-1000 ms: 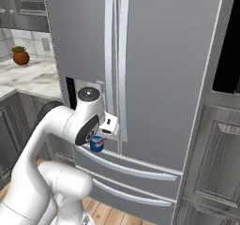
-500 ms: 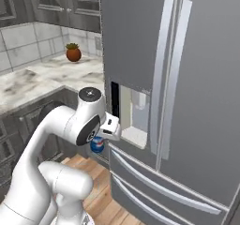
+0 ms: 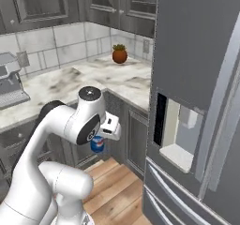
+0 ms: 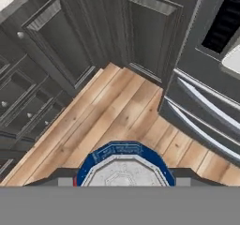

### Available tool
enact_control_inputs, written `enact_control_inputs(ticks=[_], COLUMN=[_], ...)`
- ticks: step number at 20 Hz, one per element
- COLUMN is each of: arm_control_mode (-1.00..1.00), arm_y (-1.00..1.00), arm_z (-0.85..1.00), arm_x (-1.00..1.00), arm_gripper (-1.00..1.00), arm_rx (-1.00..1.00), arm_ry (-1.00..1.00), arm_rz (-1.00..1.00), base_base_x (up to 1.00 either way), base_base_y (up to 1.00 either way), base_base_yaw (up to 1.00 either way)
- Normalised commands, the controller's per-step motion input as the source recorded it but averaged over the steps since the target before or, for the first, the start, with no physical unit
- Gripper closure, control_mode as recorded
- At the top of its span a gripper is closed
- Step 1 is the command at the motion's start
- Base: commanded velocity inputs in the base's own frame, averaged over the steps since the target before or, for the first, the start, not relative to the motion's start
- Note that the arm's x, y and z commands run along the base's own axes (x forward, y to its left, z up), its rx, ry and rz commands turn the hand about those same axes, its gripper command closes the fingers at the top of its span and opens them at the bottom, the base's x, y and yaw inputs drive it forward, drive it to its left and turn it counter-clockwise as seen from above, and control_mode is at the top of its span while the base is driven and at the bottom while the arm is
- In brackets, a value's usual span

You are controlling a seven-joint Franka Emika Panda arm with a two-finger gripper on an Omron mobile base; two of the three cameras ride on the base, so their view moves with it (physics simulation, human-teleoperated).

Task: Four empty soda cans are scattered around the kitchen. Gather all the cans and cluster them next to the stove for recycling.

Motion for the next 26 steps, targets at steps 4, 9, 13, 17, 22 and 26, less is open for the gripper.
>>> enact_control_inputs(ticks=[4, 9, 13, 17, 22, 26], arm_control_mode=[1.0, 1.0, 1.0, 1.0, 1.0, 1.0], arm_y=[0.0, 0.0, 0.0, 0.0, 0.0, 0.0], arm_z=[0.0, 0.0, 0.0, 0.0, 0.0, 0.0], arm_x=[0.0, 0.0, 0.0, 0.0, 0.0, 0.0], arm_gripper=[1.0, 1.0, 1.0, 1.0, 1.0, 1.0], arm_rx=[0.0, 0.0, 0.0, 0.0, 0.0, 0.0], arm_ry=[0.0, 0.0, 0.0, 0.0, 0.0, 0.0], arm_rz=[0.0, 0.0, 0.0, 0.0, 0.0, 0.0], base_base_x=[0.0, 0.0, 0.0, 0.0, -0.01, -0.11], base_base_y=[0.63, 0.34, 0.28, 0.16, 0.3, 0.64], base_base_yaw=[0.38, 0.41, 0.43, 0.46, 0.44, 0.29])
